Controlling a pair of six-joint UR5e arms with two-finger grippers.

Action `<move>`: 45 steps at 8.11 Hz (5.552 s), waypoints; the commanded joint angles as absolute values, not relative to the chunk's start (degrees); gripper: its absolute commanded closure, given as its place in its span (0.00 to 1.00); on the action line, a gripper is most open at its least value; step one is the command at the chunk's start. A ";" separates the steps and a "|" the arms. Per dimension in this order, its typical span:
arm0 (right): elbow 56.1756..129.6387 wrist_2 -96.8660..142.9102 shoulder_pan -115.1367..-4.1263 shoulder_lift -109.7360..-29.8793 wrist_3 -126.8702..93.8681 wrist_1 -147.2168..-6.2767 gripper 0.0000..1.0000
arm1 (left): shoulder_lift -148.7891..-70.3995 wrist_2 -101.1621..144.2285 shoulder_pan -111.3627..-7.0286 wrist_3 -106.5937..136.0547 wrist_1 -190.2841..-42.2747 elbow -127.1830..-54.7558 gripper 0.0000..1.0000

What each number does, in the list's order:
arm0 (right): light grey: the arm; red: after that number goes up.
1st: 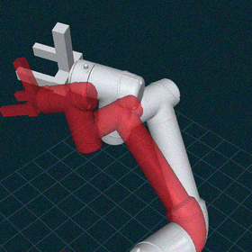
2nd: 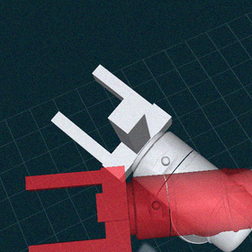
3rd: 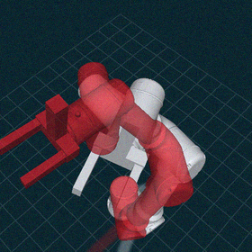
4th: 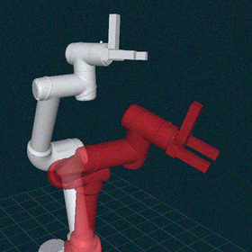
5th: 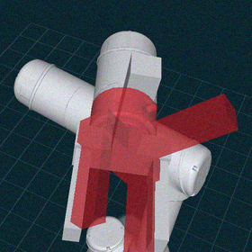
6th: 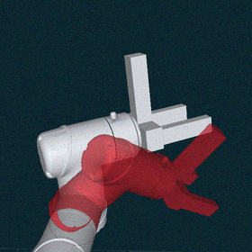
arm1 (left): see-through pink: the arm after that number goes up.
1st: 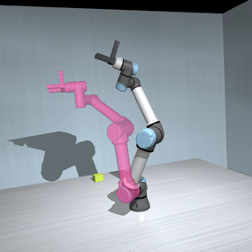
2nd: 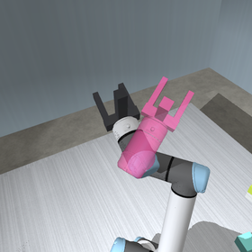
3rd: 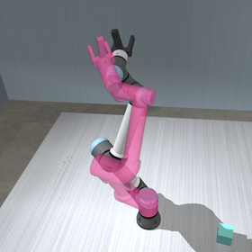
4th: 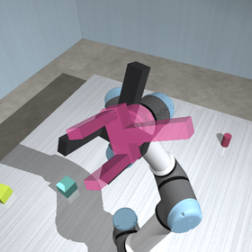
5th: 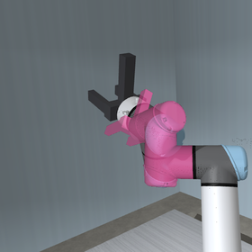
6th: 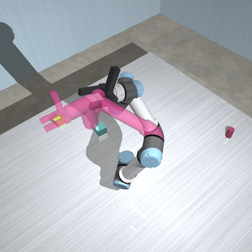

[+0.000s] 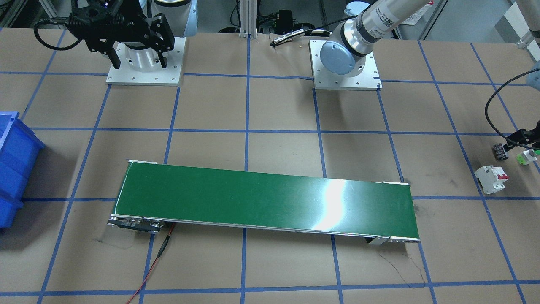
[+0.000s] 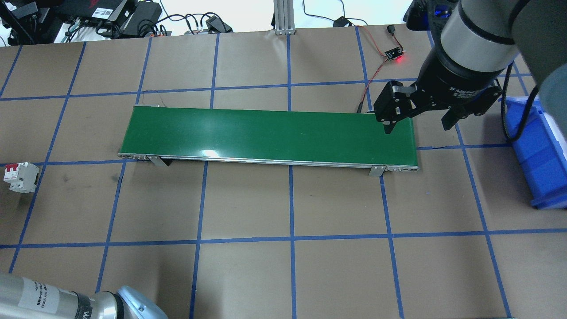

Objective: Move capacitor from left to right
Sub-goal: 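Lower the left gripper and grasp the brown capacitor, then lift the capacitor with the left gripper and carry it over the belt, then lower the capacitor onto the green belt and open the left gripper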

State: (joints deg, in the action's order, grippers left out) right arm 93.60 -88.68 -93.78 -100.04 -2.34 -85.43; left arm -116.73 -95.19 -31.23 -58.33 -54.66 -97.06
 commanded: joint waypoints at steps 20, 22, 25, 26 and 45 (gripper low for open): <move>93.52 -88.77 -93.69 -100.02 -2.20 -85.17 0.00 | -117.70 -96.06 -31.29 -59.77 -54.57 -99.93 1.00; 93.52 -88.77 -93.69 -100.02 -2.20 -85.25 0.00 | -115.42 -95.98 -31.72 -59.68 -56.58 -99.15 1.00; 93.52 -88.86 -93.69 -100.11 -2.20 -85.17 0.00 | -109.88 -95.71 -36.45 -53.55 -64.39 -95.64 1.00; 93.52 -88.77 -93.69 -100.02 -2.20 -85.08 0.00 | -108.21 -96.06 -40.13 -50.31 -67.38 -94.23 1.00; 93.52 -90.26 -93.78 -100.11 -2.20 -84.73 0.00 | -113.81 -90.63 -75.94 -18.19 -66.90 -92.99 1.00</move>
State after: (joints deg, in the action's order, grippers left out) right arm 93.52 -90.19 -93.78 -100.11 -2.20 -84.75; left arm -112.62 -92.03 -75.90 -17.85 -69.07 -93.00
